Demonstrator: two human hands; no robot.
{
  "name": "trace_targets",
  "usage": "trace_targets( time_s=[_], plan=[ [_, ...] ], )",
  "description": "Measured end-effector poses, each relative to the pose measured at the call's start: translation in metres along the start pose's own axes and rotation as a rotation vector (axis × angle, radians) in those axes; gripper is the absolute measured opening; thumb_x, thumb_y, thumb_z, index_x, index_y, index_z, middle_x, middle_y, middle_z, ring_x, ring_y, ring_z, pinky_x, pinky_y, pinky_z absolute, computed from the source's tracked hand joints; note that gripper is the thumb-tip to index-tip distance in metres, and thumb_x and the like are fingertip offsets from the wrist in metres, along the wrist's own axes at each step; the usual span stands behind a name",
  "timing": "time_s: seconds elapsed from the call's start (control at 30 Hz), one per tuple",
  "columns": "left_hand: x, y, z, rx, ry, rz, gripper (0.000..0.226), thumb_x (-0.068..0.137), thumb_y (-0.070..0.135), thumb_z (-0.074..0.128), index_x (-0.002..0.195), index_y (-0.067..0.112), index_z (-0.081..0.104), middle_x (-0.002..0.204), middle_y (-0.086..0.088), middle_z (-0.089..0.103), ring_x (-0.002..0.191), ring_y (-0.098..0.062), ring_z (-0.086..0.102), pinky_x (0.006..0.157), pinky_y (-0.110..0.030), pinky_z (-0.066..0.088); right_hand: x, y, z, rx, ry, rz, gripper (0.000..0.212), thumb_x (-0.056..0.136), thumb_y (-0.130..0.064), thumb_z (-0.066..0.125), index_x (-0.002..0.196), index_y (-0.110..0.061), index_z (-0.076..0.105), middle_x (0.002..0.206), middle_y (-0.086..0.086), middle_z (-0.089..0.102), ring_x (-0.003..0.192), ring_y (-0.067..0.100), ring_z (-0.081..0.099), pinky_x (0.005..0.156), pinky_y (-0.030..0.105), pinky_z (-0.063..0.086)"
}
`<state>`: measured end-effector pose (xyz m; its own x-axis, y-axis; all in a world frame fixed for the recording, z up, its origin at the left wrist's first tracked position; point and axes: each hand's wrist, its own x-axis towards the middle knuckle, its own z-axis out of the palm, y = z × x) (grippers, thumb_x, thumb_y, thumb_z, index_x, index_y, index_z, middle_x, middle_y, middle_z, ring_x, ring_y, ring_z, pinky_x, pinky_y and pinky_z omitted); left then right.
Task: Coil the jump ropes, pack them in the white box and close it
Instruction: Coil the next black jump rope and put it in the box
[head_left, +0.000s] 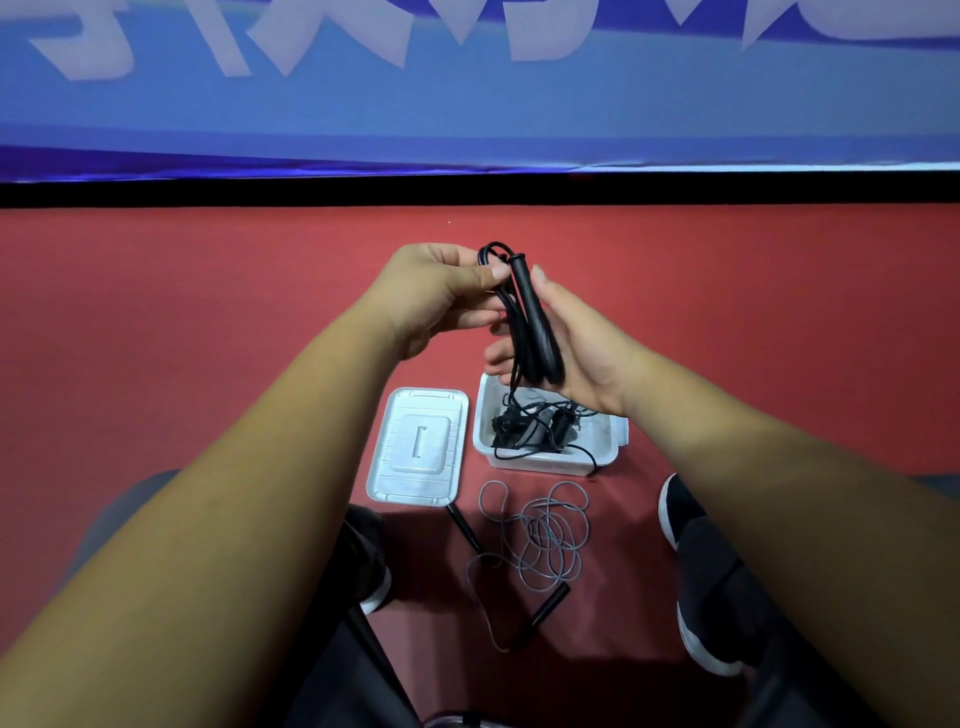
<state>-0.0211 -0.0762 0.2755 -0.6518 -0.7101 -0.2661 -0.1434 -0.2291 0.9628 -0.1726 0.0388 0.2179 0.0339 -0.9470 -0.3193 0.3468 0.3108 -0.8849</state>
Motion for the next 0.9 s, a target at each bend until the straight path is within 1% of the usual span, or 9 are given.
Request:
trace_targets(
  time_s=[0.07,0.13,0.2,0.27,0.4,0.57,0.7,0.8,0.9],
  plan=[
    [0.0,0.001,0.0,0.039,0.018,0.001,0.01,0.089,0.016,0.081,0.095,0.009,0.076,0.089,-0.013,0.077,0.076,-0.017,0.074,0.064,-0.024,0.061,-0.003,0.001,0.004,-0.008,-0.004,0.051,0.076,0.091,-0.067,0.06,0.133,-0.003,0.061,0.104,0.019,0.073,0.095,0.034,0.073,0.096,0.049,0.059],
    [0.0,0.001,-0.003,0.117,0.064,0.0,0.014,0.087,0.024,0.084,0.094,0.016,0.076,0.089,-0.006,0.078,0.069,-0.011,0.07,0.055,-0.021,0.048,-0.005,0.003,0.007,-0.021,0.016,0.05,0.056,0.093,-0.046,0.076,0.128,-0.005,0.062,0.108,0.02,0.076,0.094,0.034,0.074,0.092,0.046,0.06],
    [0.002,0.0,-0.007,0.18,0.103,-0.012,0.022,0.083,0.033,0.087,0.095,0.018,0.077,0.093,-0.003,0.079,0.062,-0.009,0.058,0.054,-0.023,0.039,-0.007,0.004,0.01,-0.022,0.041,0.039,0.034,0.095,-0.026,0.078,0.12,-0.007,0.064,0.105,0.02,0.076,0.088,0.031,0.073,0.089,0.045,0.06],
    [0.003,-0.001,-0.011,0.193,0.091,-0.04,0.031,0.082,0.04,0.087,0.1,0.016,0.078,0.098,-0.004,0.079,0.061,-0.01,0.047,0.054,-0.024,0.035,-0.006,0.005,0.011,-0.043,0.057,0.047,0.021,0.096,-0.019,0.077,0.113,-0.01,0.068,0.096,0.016,0.075,0.082,0.029,0.071,0.084,0.044,0.059],
    [0.002,-0.002,-0.012,0.161,0.066,-0.079,0.031,0.087,0.046,0.082,0.1,0.018,0.08,0.102,-0.003,0.079,0.059,-0.011,0.038,0.052,-0.023,0.029,-0.006,0.004,0.013,-0.101,0.098,0.084,0.016,0.098,-0.013,0.074,0.112,-0.007,0.07,0.089,0.013,0.075,0.078,0.025,0.072,0.07,0.037,0.06],
    [0.002,0.0,-0.011,0.075,0.036,-0.109,0.026,0.089,0.045,0.08,0.09,0.019,0.079,0.096,0.0,0.077,0.056,-0.011,0.022,0.048,-0.022,0.02,-0.01,-0.002,0.015,-0.092,0.067,0.104,0.02,0.102,-0.005,0.061,0.118,0.0,0.07,0.092,0.016,0.076,0.087,0.027,0.076,0.075,0.037,0.063],
    [0.0,0.005,-0.011,0.154,0.062,-0.105,0.038,0.088,0.052,0.078,0.102,0.017,0.079,0.103,-0.002,0.08,0.054,-0.01,0.029,0.048,-0.021,0.03,-0.012,-0.006,0.017,-0.033,0.054,0.125,0.026,0.103,-0.003,0.057,0.127,-0.002,0.068,0.087,0.014,0.071,0.085,0.028,0.074,0.076,0.042,0.063],
    [0.004,0.001,-0.011,0.209,0.166,-0.087,0.056,0.096,0.066,0.06,0.113,0.014,0.074,0.102,0.001,0.081,0.055,-0.009,0.046,0.053,-0.022,0.045,-0.013,-0.011,0.017,0.009,0.079,0.113,0.027,0.103,-0.003,0.058,0.13,-0.004,0.067,0.08,0.01,0.066,0.074,0.024,0.069,0.078,0.047,0.064],
    [0.014,-0.017,-0.012,0.123,0.229,-0.142,0.044,0.109,0.044,0.048,0.124,0.006,0.065,0.1,-0.004,0.076,0.065,-0.016,0.062,0.056,-0.027,0.055,-0.013,-0.022,0.018,0.084,0.11,0.076,0.028,0.104,-0.007,0.06,0.131,-0.005,0.066,0.073,0.004,0.057,0.061,0.015,0.056,0.071,0.044,0.063]
  ],
)
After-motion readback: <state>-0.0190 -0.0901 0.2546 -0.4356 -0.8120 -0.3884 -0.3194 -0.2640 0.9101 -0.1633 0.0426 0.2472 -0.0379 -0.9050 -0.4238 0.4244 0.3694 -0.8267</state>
